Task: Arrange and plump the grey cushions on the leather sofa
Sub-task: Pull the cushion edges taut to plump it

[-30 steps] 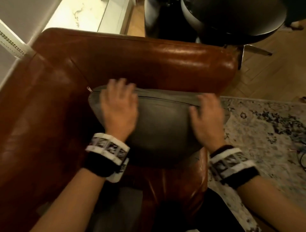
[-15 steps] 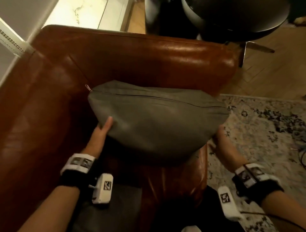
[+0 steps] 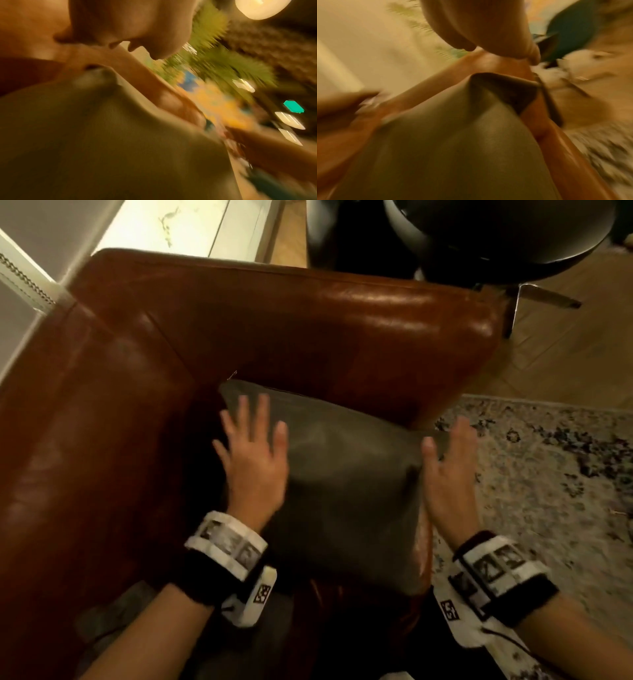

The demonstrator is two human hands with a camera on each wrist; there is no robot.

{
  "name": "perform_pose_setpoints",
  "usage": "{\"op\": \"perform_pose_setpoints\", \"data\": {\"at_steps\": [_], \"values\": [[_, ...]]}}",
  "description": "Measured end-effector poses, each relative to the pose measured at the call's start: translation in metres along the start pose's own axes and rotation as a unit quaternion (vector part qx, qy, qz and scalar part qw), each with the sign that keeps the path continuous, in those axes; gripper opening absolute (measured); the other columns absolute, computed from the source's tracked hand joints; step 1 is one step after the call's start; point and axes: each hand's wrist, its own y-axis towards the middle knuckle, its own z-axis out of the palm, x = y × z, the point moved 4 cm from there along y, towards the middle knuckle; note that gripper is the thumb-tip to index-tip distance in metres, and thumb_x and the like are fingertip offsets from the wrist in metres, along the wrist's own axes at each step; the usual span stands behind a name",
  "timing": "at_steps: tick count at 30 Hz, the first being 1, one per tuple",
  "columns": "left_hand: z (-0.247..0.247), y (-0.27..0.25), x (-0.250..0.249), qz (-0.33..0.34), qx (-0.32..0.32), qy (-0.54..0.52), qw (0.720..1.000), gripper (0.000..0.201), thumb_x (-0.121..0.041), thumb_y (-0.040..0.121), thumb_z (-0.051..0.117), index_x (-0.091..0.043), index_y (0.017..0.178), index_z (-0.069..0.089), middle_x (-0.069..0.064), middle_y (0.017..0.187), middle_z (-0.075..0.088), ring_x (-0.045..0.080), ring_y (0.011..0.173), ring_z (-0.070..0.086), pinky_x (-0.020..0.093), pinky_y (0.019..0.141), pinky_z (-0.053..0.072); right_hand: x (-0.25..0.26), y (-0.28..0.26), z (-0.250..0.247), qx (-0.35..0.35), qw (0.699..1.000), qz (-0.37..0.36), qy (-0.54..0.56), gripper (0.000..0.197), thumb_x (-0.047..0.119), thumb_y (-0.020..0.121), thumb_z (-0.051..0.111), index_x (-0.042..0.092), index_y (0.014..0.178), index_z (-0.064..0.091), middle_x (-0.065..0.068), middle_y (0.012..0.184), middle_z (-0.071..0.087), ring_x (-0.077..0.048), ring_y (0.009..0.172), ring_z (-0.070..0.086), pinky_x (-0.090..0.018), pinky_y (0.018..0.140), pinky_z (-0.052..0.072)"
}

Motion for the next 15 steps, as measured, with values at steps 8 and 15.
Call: {"op": "perform_pose_setpoints", "data": {"at_steps": [8,15], "values": [[0.076,0.007,0.038,0.164,0.144,0.224,0.95,0.058,-0.061,0.096,0.02,-0.047,0.152,0.009,-0.012,0.163,0.006,0.022,0.152,0.005,0.064,0.113,-0.008,-0.008,-0.001,0.092,0.137,0.918,-0.226,-0.295,0.061,0.062,0.098,0.019,0.039,0.154,0.013,0.007,0.162,0.008,-0.018,0.15,0.008,-0.047,0.119,-0.001],[0.077,0.024,0.059,0.039,0.14,0.161,0.976,0.063,-0.065,0.092,-0.001,-0.042,0.149,-0.016,-0.013,0.157,-0.024,0.013,0.144,-0.027,0.061,0.117,-0.012,-0.053,0.02,0.051,0.115,0.957,-0.033,-0.264,0.061,0.06,0.095,-0.005,0.033,0.149,-0.015,0.005,0.163,-0.017,-0.012,0.146,-0.023,-0.05,0.119,-0.014]]}}
